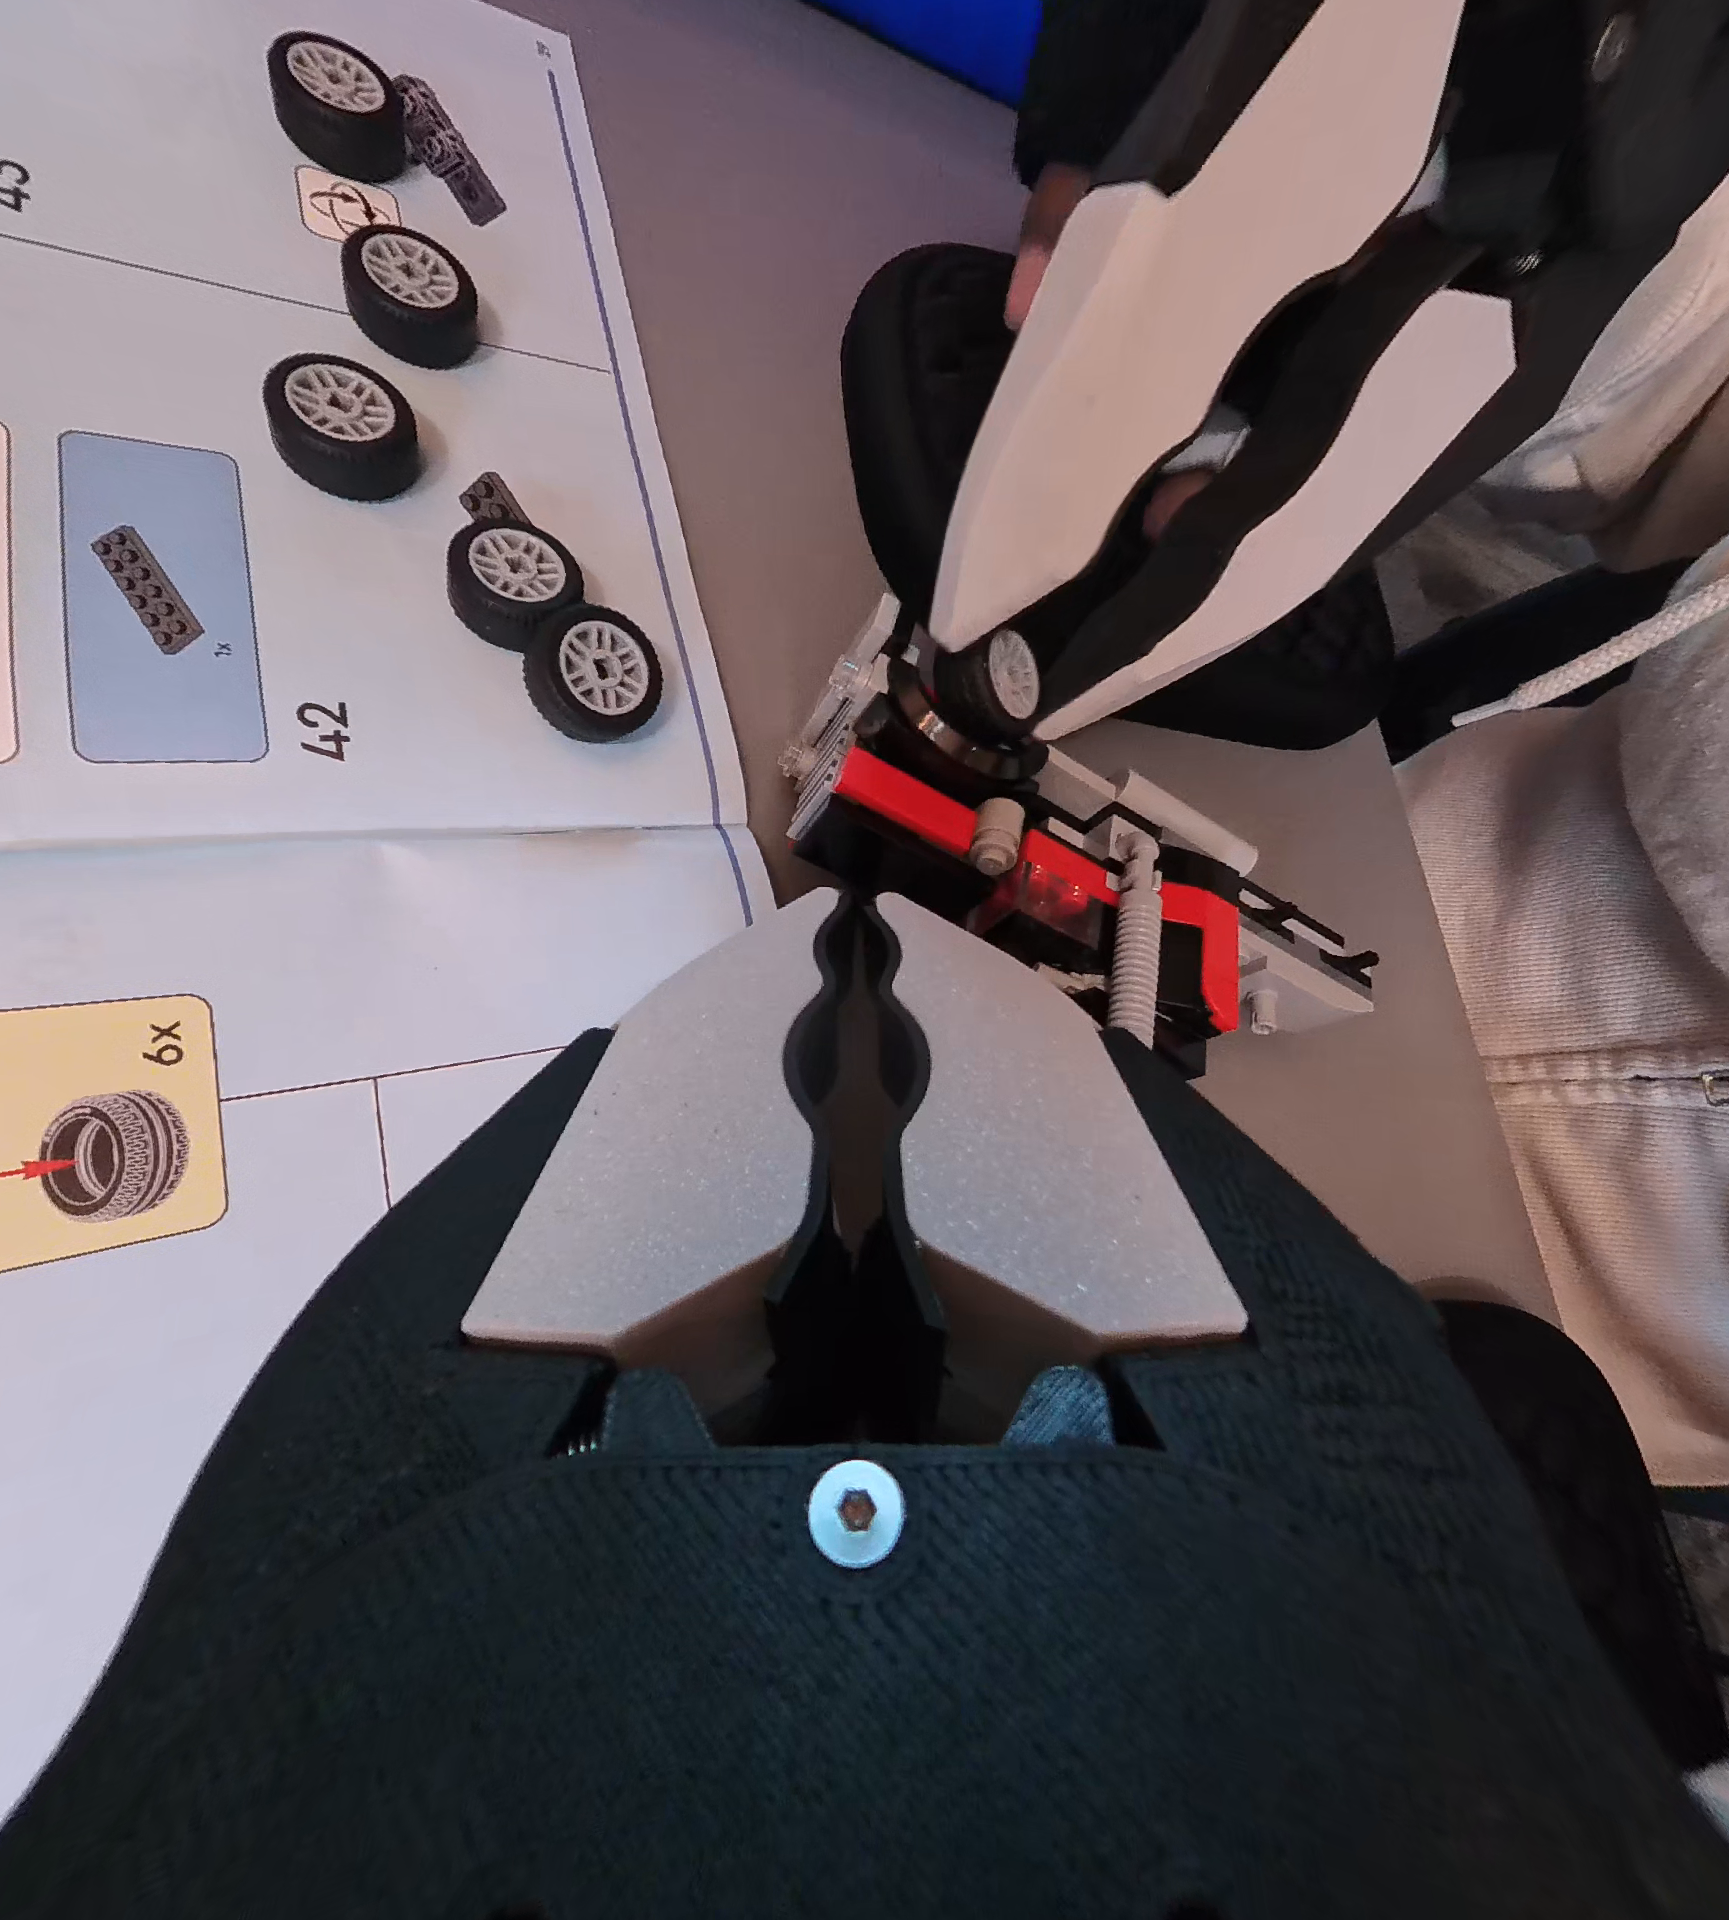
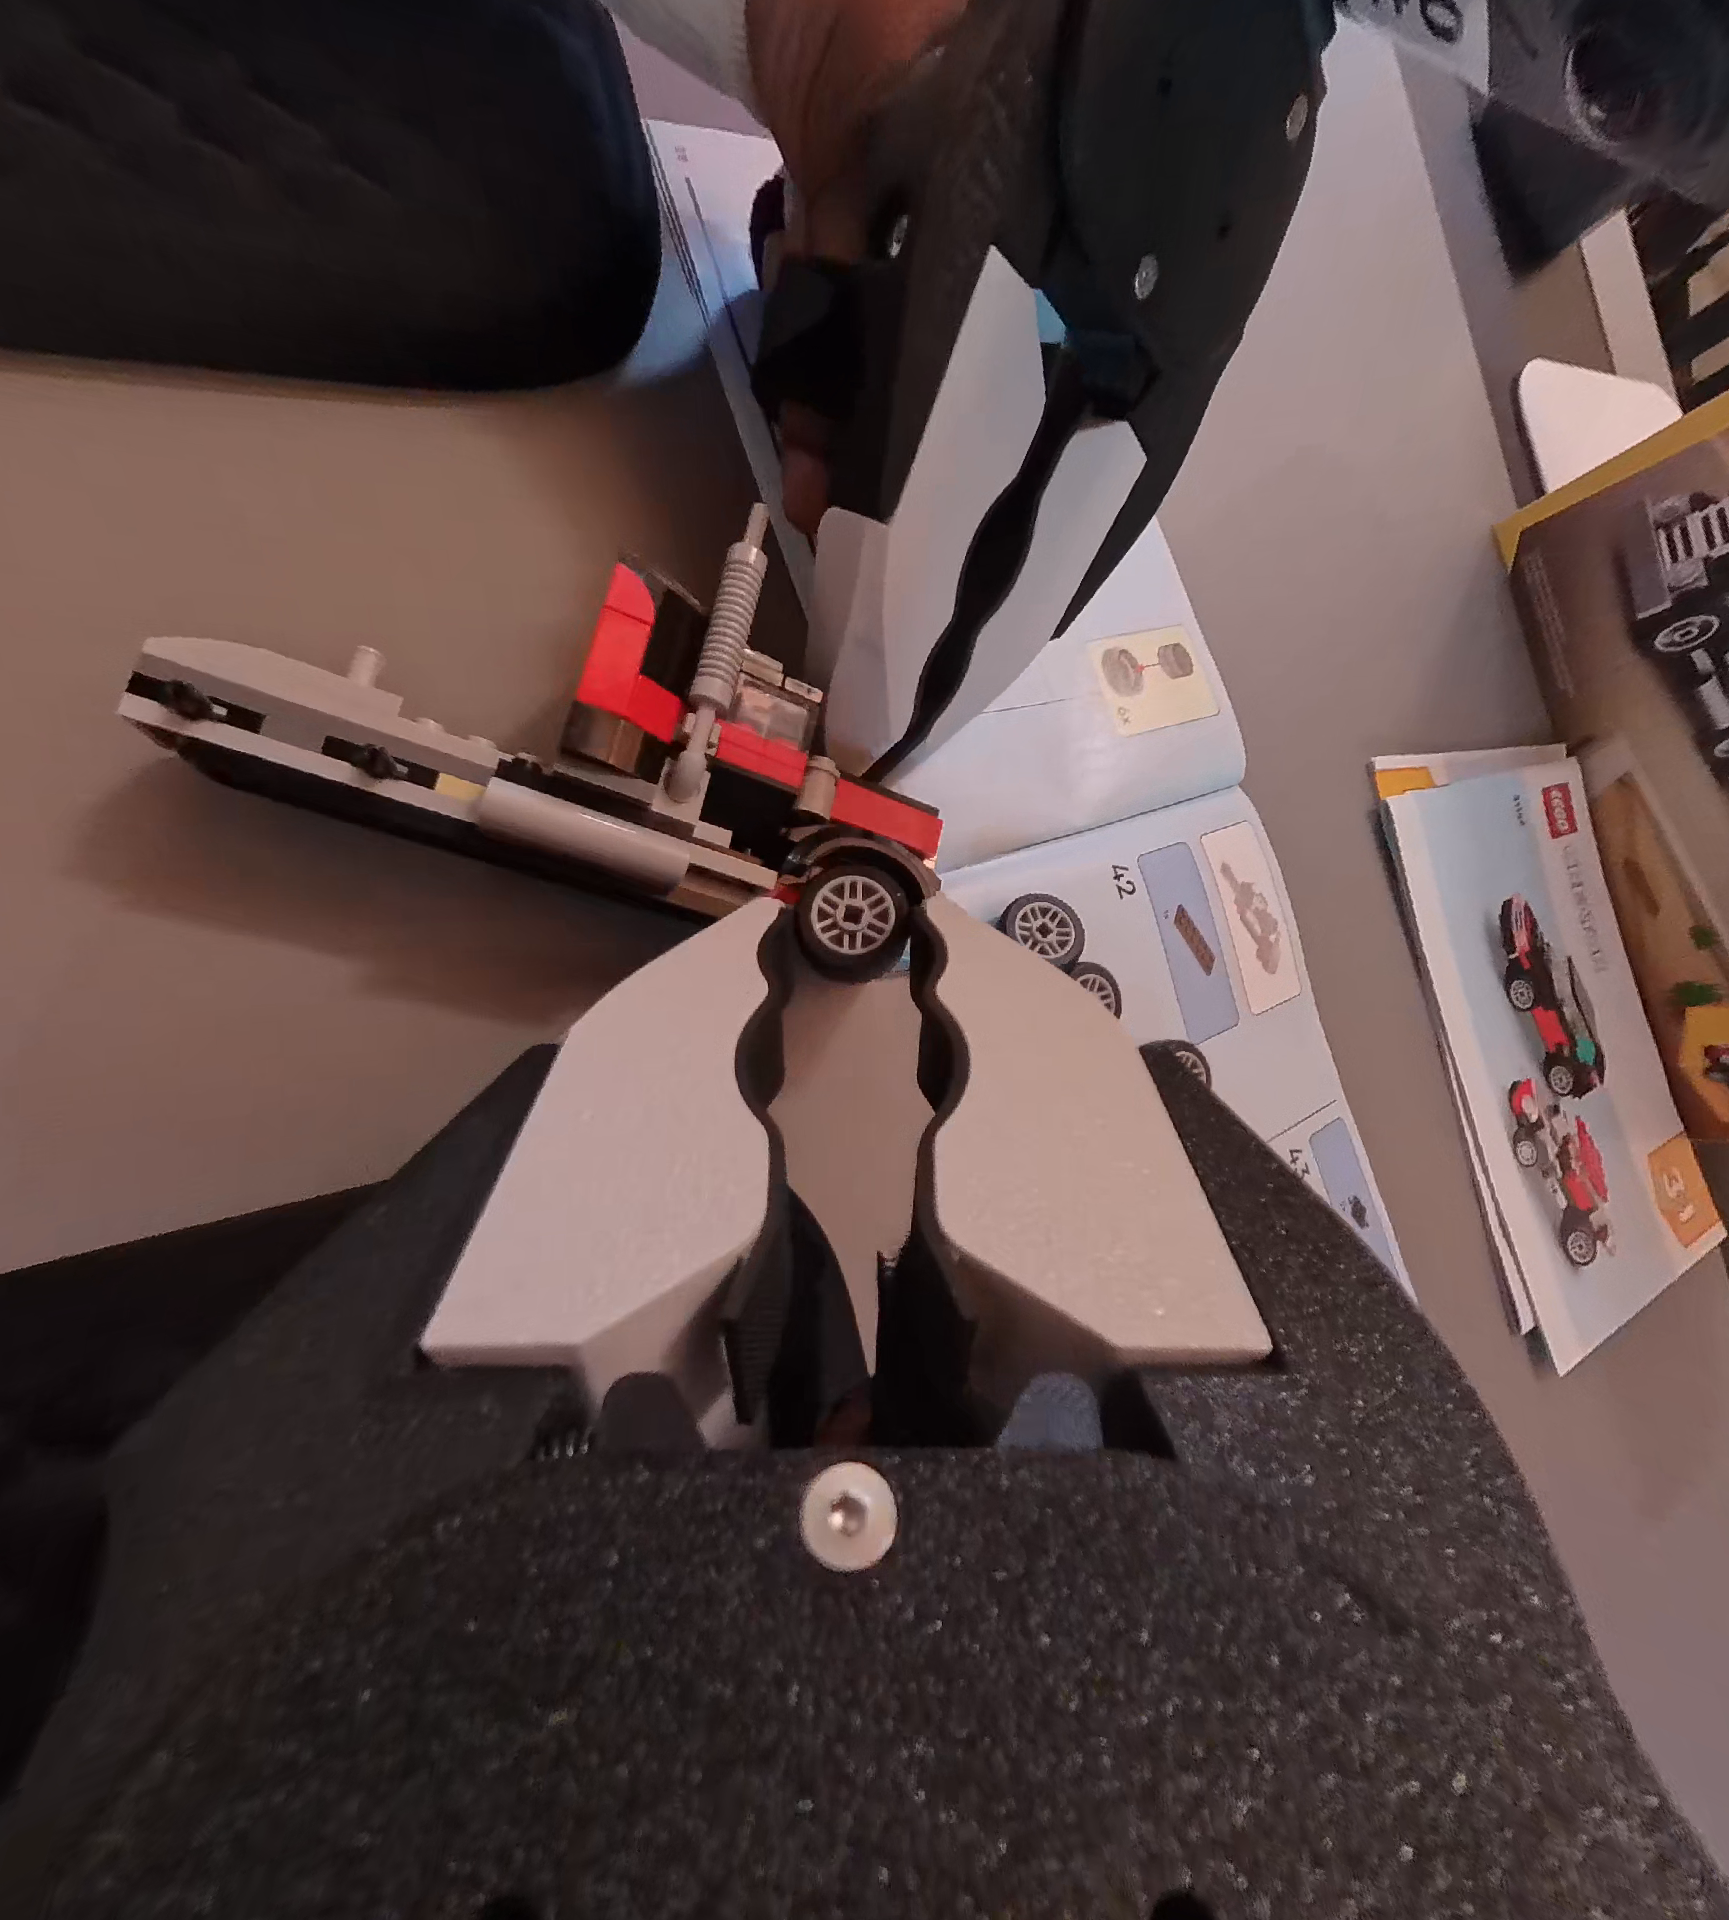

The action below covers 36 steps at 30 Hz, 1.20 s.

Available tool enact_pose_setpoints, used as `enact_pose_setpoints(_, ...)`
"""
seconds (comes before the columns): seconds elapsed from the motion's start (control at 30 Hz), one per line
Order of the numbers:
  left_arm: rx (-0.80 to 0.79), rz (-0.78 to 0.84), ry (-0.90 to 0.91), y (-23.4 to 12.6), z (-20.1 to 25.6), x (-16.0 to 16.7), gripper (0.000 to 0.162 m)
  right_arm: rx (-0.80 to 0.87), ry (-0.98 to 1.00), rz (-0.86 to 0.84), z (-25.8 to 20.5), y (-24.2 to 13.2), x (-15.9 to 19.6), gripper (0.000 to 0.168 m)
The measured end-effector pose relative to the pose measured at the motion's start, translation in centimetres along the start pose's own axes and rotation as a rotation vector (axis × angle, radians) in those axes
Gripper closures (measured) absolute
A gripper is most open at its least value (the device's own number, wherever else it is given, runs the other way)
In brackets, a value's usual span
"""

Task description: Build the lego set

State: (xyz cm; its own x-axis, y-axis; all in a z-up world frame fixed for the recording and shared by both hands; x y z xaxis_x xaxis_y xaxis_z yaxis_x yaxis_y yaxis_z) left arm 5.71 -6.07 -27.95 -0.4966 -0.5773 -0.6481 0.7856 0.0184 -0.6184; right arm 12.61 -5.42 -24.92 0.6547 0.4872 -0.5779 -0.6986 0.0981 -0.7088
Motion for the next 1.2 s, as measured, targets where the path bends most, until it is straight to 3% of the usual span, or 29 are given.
enact_pose_setpoints(0.53, 0.009, -0.018, -0.008, 0.2, 0.0, 0.2, 0.159, -0.086, -0.089, -0.014, 0.5, 0.5, -0.2, 0.147)
enact_pose_setpoints(1.07, 0.018, -0.016, -0.018, 0.2, 0.0, 0.1, 0.159, -0.198, 0.039, 0.088, 0.8, 0.5, -0.1, 0.142)
enact_pose_setpoints(1.2, 0.019, -0.005, -0.022, 0.1, -0.1, 0.1, 0.159, -0.197, 0.137, 0.203, 1.3, -1.0, -0.6, 0.139)
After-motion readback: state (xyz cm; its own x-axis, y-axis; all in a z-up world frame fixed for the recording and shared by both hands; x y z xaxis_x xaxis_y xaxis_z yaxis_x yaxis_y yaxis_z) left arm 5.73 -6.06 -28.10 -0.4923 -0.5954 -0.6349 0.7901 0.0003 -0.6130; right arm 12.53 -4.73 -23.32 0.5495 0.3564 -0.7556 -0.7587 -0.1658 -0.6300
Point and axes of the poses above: each gripper's, where its closed fingertips meet, y out along the fingers, x out of its underside, z = x × y across the jaws, the point moved 3 cm from there along -y, back along the fingers, and after that the axes turned 4 degrees about -z, right-handed, at the moved point
